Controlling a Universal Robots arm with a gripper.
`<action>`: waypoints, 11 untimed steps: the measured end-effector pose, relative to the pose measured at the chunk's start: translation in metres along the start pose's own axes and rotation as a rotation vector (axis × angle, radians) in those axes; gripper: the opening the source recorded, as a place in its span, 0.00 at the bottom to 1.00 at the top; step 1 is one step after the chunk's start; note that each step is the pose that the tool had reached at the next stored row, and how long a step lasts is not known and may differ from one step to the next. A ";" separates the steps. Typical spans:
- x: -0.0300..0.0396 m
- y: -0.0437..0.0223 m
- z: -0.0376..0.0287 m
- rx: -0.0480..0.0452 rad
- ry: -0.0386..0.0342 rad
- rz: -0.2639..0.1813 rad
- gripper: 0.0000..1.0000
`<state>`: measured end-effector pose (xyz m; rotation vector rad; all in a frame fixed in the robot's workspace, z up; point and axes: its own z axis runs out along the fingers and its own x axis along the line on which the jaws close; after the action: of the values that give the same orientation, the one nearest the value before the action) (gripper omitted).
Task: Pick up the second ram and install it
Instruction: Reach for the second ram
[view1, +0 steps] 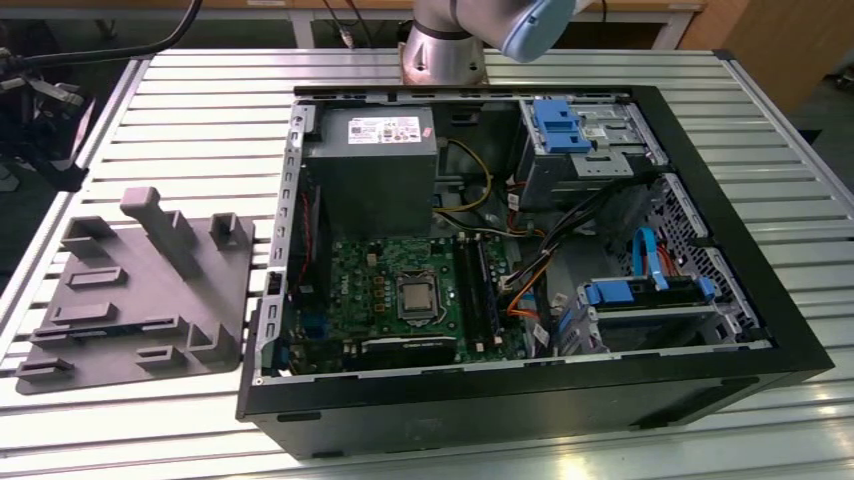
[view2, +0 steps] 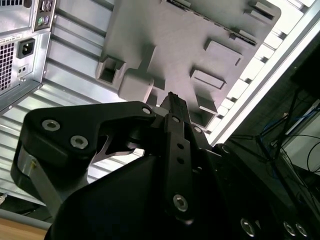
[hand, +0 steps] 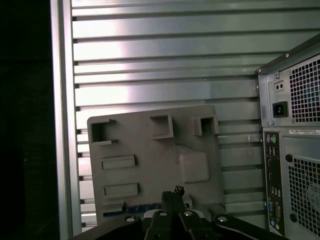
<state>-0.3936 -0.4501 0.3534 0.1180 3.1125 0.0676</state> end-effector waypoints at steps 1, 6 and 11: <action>0.0002 -0.0009 0.0005 0.0000 0.0000 0.000 0.11; 0.0009 -0.0051 0.0033 0.0000 0.0000 0.000 0.11; 0.0017 -0.0094 0.0063 0.0001 0.0001 0.000 0.11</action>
<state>-0.3958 -0.4591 0.3467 0.1179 3.1126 0.0676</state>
